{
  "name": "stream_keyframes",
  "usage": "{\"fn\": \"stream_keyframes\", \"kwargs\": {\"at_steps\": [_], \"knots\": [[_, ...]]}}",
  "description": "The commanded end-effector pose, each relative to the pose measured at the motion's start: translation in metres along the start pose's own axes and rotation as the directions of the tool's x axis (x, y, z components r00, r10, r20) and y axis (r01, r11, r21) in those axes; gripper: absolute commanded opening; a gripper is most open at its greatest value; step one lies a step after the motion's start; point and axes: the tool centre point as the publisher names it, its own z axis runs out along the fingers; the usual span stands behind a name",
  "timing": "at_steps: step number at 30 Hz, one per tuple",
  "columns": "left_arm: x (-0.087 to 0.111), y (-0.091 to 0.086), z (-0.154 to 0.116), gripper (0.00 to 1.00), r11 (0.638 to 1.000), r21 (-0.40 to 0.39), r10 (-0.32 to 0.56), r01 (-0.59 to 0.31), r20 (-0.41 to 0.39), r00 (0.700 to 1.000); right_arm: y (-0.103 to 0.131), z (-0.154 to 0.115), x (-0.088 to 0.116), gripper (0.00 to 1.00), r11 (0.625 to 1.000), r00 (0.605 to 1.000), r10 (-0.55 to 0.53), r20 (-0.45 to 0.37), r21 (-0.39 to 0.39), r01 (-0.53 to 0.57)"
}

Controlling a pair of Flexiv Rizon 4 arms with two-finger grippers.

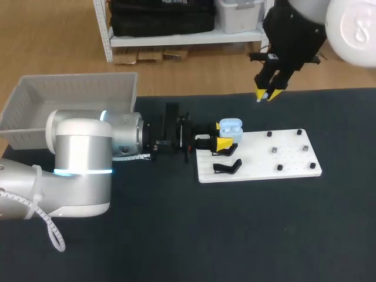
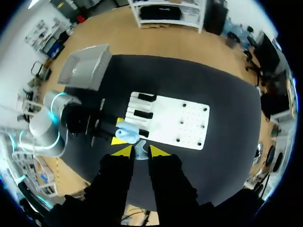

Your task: Pick up each earbud case from the left stands, insert the matching earbuds, close the lid, and place the case in the box.

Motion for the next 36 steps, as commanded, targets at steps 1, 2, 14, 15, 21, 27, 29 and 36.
{"fn": "stream_keyframes", "kwargs": {"at_steps": [1,2,14,15,21,27,29,36], "knots": [[0.001,0.0,0.0,0.0,1.0,-0.003,0.003,-0.003,0.005,1.0,0.021,-0.002,-0.006,0.0,0.992,0.991,-0.125,-0.048,0.025,0.126],[0.001,0.0,0.0,0.0,1.0,-0.003,0.003,-0.003,0.005,1.0,0.025,0.0,-0.006,0.0,0.987,0.985,-0.156,-0.068,0.033,0.159],[0.001,0.0,0.0,0.0,1.0,-0.003,0.003,-0.003,0.005,1.0,0.049,0.03,-0.007,0.0,0.967,0.953,-0.246,-0.174,0.022,0.254],[0.001,0.0,0.0,0.0,1.0,-0.003,0.003,-0.003,0.005,1.0,0.051,0.032,-0.006,0.0,0.967,0.953,-0.245,-0.178,0.028,0.254],[0.001,0.0,0.0,0.0,1.0,-0.003,0.003,-0.003,0.005,1.0,0.055,0.04,0.002,0.0,0.968,0.956,-0.227,-0.185,0.064,0.242],[0.001,0.0,0.0,0.0,1.0,-0.003,0.003,-0.003,0.005,1.0,0.06,0.047,0.015,0.0,0.967,0.957,-0.223,-0.186,0.083,0.241],[0.001,0.0,0.0,0.0,1.0,-0.003,0.003,-0.003,0.005,1.0,0.06,0.052,0.016,0.0,0.967,0.957,-0.223,-0.184,0.085,0.242],[0.001,0.0,0.0,0.0,1.0,-0.003,0.003,-0.003,0.005,1.0,0.059,0.06,0.016,0.0,0.966,0.965,-0.214,-0.152,0.116,0.232]]}}
